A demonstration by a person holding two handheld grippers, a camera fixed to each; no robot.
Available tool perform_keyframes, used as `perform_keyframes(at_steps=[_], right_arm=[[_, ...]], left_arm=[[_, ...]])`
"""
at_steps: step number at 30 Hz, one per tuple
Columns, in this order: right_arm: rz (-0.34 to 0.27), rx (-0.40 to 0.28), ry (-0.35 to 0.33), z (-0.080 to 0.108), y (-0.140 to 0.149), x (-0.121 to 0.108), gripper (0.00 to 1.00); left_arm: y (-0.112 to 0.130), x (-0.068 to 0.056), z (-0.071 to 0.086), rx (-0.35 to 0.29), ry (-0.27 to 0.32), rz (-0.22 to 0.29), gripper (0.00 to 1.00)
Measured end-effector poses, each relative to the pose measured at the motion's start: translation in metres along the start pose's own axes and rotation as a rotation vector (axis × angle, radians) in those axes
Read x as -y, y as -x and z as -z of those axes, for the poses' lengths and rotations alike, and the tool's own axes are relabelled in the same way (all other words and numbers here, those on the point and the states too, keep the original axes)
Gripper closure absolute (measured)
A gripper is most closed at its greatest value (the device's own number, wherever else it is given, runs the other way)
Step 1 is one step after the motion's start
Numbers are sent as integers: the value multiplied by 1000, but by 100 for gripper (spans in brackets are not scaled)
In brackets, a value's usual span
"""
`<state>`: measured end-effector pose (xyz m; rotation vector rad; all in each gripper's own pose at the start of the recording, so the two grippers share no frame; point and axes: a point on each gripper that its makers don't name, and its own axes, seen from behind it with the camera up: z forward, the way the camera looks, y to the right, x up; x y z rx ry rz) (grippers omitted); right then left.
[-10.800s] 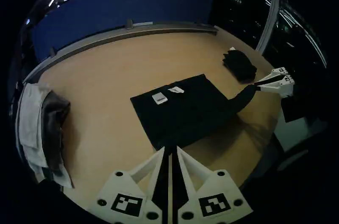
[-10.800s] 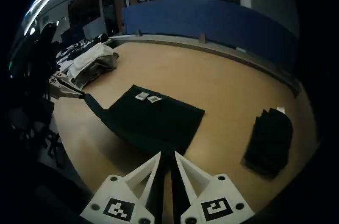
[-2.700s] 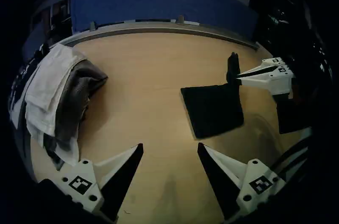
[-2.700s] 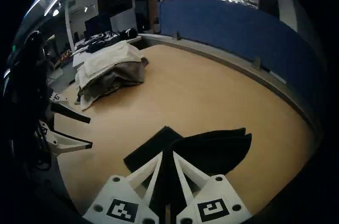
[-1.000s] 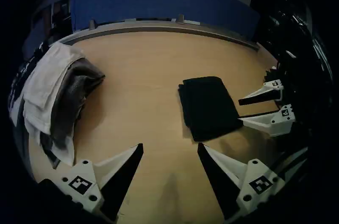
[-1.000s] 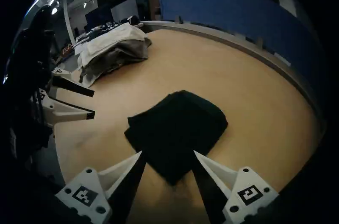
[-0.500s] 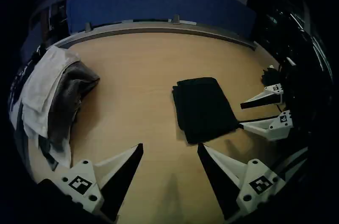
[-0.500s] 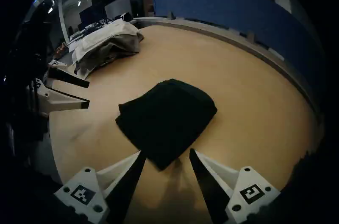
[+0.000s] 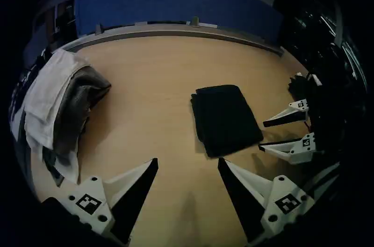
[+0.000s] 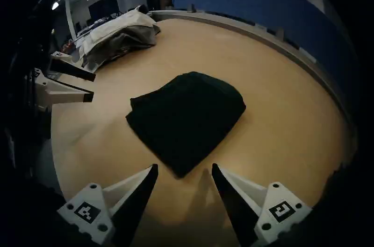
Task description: Fold towel
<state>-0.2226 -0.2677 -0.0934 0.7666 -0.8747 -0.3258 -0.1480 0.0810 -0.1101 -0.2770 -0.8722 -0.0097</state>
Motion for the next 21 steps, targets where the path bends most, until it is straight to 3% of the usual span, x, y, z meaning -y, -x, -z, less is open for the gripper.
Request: perform_keyframes(at_steps=[2,12,21], right_arm=[[1,2,2,0,0,0,19],[-26,20,7,-5,5,1,71],[-39,25,10,-4,6,0,93]], left_arm=[[0,1,0,0,0,0,5],[1,3,1,-4,0,2,5],[2,4,2,-3,-4,-2,5]])
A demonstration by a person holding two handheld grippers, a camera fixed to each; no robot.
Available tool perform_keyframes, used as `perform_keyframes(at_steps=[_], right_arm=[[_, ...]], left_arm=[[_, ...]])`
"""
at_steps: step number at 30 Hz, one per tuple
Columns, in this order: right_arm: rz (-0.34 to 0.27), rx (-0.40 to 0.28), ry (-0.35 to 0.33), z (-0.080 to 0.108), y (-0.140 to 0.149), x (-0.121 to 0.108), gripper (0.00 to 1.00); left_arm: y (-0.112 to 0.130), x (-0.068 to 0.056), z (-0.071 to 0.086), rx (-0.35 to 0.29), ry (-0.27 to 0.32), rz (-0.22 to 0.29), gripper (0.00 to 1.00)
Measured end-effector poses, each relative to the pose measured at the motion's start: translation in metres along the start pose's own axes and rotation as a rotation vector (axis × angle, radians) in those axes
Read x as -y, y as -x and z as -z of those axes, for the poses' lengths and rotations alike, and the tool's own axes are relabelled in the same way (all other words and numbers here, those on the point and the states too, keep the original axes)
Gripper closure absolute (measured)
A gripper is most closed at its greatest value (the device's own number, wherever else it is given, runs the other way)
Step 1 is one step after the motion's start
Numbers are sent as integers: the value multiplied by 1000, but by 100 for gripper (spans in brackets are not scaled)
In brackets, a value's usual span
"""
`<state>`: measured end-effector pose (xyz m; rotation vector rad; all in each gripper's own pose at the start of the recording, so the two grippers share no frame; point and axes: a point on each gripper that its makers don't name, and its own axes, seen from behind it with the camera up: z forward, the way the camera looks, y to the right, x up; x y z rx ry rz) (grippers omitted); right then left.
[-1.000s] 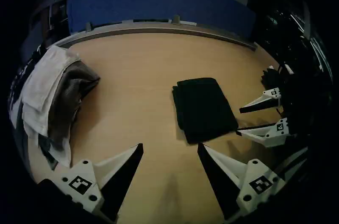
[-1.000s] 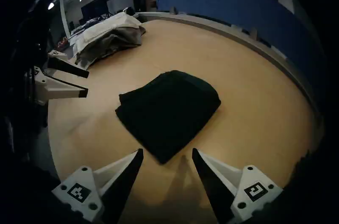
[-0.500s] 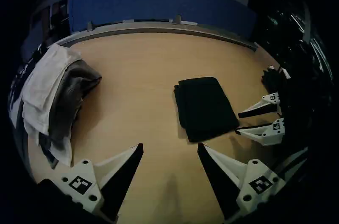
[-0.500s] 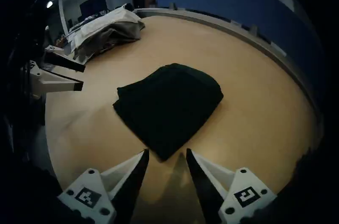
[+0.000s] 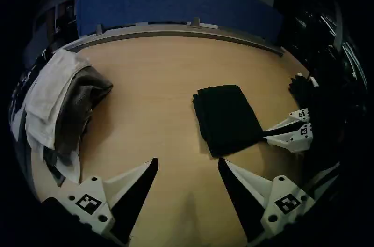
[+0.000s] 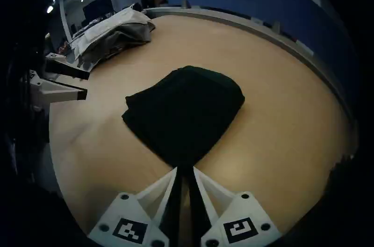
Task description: Fold towel
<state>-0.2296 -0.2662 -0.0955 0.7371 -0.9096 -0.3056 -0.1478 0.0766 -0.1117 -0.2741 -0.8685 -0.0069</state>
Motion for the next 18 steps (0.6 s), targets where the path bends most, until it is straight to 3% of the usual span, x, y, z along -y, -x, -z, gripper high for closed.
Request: perform_keyframes(at_steps=[9,18], right_arm=[[1,-32,-6,5,-10,-2,98],[41,-111,13,27,-41,-11,98]], left_arm=[[-5,-3,0,-4,3,-8,5],[-11,-5,1,-11,6,-13,5]])
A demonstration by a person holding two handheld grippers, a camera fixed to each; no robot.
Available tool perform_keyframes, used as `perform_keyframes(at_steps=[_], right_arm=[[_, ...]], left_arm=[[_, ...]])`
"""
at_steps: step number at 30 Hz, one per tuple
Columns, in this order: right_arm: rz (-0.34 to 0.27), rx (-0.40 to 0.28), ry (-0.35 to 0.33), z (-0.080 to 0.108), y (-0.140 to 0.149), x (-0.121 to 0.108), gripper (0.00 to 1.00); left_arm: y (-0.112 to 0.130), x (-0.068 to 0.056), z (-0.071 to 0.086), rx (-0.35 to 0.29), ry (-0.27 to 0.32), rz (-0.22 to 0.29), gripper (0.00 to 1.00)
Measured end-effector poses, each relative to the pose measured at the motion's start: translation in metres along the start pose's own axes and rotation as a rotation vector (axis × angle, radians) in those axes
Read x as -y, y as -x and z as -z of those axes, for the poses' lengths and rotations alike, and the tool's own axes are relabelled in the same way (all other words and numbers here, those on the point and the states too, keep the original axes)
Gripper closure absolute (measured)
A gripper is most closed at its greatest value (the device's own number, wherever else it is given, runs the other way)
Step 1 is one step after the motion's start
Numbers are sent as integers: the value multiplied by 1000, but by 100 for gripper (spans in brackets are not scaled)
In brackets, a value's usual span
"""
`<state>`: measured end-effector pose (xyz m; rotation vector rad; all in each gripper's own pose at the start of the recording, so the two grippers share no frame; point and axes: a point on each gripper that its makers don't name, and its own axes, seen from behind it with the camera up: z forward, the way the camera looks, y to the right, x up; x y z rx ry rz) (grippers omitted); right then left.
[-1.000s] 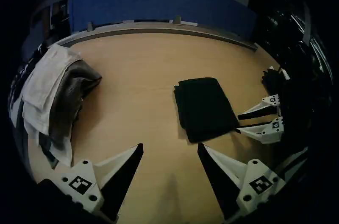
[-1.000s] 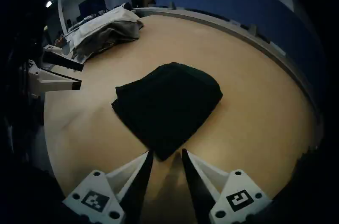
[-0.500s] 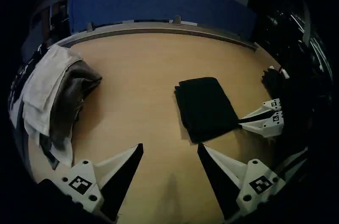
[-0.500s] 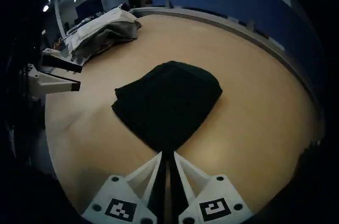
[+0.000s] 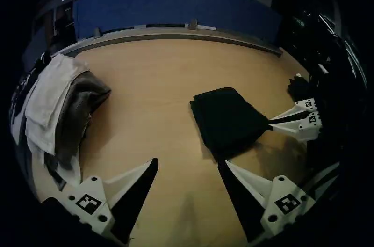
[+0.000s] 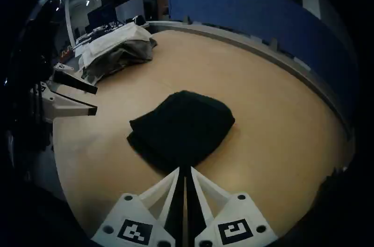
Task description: Fold towel
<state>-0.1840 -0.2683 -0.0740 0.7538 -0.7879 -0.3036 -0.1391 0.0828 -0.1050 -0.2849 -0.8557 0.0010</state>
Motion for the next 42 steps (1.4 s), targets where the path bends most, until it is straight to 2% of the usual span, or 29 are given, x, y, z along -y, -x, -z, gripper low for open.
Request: perform_keyframes(at_steps=[10,19,33,42], right_arm=[[57,-142,10,33,-63,-4,98],[86,-229,19,61,-105,-10,98],[77,-283,42,83,-125,-19,98],[56,-302,85,101,-126,-40,98]], left_arm=[[-8,-3,2,-15,1,-4,5],[-13,-4,6,-28,0,-1,5],[-18,-8,9,-36,4,2,5],[-23,-17,8,-39,15,-4,5]])
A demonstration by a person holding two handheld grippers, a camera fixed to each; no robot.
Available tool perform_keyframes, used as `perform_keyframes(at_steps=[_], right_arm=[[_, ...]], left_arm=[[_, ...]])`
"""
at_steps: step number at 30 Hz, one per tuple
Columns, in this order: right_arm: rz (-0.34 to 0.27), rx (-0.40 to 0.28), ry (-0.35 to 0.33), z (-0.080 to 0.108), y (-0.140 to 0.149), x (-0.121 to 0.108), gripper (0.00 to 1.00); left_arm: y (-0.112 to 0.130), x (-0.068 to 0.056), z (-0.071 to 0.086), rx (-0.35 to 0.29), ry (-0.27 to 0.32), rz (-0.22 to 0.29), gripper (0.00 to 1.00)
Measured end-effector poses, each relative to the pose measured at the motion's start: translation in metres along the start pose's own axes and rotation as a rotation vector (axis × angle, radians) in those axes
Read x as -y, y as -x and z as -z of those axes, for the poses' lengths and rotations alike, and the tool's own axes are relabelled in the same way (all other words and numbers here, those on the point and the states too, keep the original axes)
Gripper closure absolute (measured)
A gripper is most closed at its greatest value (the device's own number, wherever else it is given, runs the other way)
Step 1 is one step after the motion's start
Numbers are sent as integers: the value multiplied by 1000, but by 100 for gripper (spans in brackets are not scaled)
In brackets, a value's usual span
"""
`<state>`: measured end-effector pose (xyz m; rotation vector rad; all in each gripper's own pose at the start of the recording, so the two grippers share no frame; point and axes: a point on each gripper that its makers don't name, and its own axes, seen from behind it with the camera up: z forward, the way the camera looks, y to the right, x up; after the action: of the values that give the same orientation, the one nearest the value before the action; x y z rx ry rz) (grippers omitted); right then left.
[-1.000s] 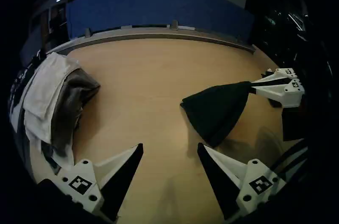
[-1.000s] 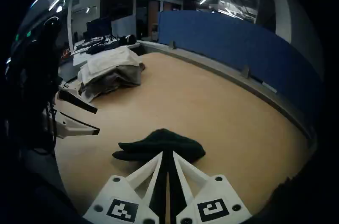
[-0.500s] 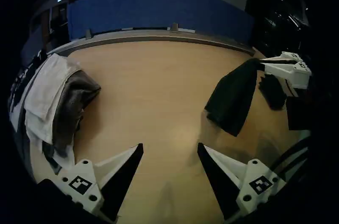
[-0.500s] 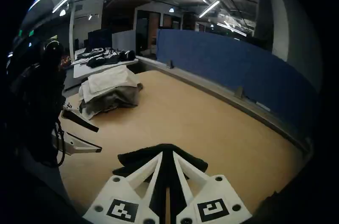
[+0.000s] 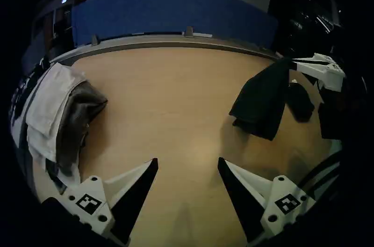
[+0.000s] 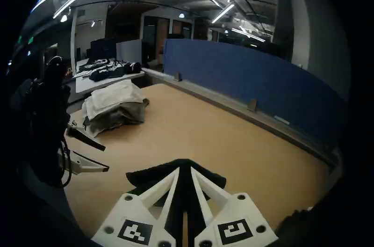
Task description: Fold towel
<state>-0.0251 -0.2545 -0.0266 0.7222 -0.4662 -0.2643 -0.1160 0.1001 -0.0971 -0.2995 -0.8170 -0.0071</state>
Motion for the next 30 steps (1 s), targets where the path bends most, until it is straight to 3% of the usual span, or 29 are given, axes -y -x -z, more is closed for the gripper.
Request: perform_keyframes(at_steps=[15,30], right_arm=[[-39,-20,102,31,0,-59,98],[-84,-19,207,66,15,-142,98]], left_arm=[[-7,-15,-9,-2,13,-15,5],[-8,-17,-16,9,4,-21,5]])
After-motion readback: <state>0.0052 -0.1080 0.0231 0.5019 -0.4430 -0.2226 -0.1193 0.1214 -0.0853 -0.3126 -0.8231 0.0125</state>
